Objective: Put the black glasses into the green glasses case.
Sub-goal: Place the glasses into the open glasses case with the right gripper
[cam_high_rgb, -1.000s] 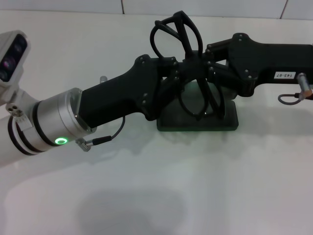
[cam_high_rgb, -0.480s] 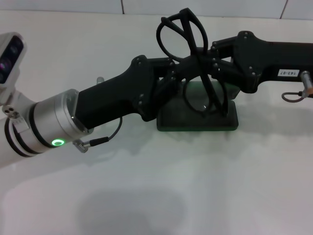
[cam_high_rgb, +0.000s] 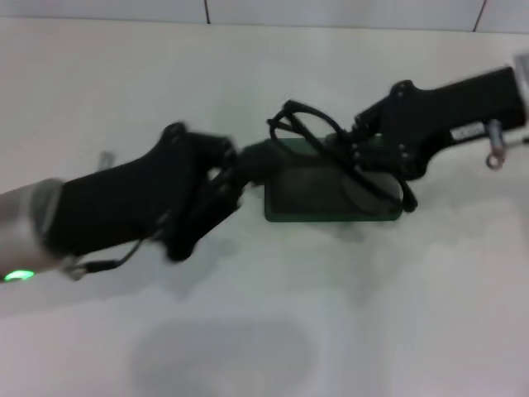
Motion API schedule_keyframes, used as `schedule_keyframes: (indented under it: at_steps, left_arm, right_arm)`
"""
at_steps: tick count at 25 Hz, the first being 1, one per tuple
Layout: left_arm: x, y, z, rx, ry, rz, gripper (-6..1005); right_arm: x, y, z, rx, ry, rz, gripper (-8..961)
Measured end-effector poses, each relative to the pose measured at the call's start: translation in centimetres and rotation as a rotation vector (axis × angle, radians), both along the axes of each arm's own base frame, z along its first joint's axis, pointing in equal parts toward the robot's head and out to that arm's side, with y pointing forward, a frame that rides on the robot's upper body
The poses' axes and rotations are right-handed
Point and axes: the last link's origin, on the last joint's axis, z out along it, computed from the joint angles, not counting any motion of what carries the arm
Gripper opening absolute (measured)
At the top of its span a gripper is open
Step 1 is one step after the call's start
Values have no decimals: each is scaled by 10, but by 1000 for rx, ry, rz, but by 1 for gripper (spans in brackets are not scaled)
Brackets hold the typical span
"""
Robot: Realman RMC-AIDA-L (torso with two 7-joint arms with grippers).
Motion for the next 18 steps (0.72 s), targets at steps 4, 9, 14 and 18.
schedule_keyframes:
  at_steps: [4, 9, 14, 18]
  left_arm:
    - [-13, -13, 11, 24, 26, -3, 39]
    - [-18, -18, 9, 37, 15, 29, 40]
    - [-21, -22, 4, 32, 9, 51, 40]
    - [-24, -24, 1, 32, 5, 68, 40]
  right_arm:
    - [-32, 11, -10, 9, -269, 47, 93]
    - [-53, 23, -43, 32, -570, 135, 93]
    - [-57, 28, -74, 71, -700, 238, 93]
    - [-52, 27, -89, 114, -741, 297, 92]
